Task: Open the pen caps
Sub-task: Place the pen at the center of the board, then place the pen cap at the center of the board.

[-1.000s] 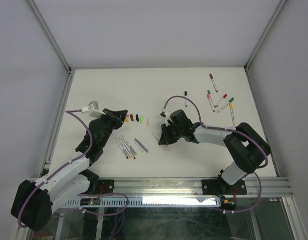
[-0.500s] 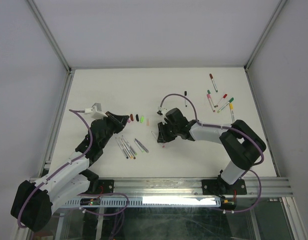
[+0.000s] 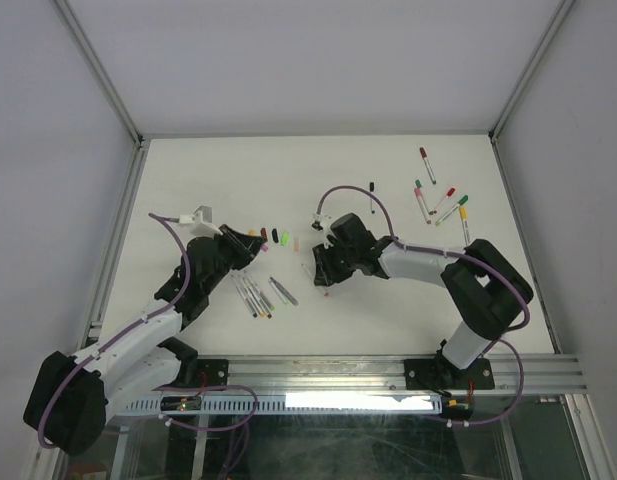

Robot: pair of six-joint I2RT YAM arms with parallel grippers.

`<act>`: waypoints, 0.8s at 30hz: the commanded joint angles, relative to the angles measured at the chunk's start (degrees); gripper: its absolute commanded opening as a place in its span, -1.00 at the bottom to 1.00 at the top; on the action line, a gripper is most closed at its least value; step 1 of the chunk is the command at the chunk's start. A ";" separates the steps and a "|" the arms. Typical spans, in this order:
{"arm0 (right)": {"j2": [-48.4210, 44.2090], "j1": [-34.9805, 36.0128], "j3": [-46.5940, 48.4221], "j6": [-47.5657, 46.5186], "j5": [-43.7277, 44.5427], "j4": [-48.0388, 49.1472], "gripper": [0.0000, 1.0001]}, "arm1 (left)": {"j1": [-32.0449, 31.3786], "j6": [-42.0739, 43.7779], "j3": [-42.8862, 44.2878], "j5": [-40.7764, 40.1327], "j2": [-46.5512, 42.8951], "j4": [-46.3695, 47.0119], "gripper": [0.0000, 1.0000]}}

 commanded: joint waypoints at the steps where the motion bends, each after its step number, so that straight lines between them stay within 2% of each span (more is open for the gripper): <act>1: -4.98 -0.48 3.60 -6.38 -5.13 -3.25 -0.19 | 0.37 2.34 3.37 4.55 2.08 1.76 -1.00; 4: -6.85 -4.58 4.79 -10.21 -13.97 -5.71 -0.17 | -0.59 2.84 4.35 5.13 4.13 1.79 -1.00; 9: -10.85 -11.67 7.06 -25.44 -30.07 -14.27 -0.12 | -5.85 3.23 6.30 -0.15 7.51 1.41 -1.00; 16: -15.09 -18.43 8.14 -35.20 -33.83 -22.22 -0.12 | -14.46 4.36 13.98 -7.52 17.43 -2.21 -1.00; 24: -16.11 -24.16 8.37 -37.53 -32.47 -24.37 -0.12 | -17.64 3.57 26.79 -7.85 32.50 -11.24 -1.00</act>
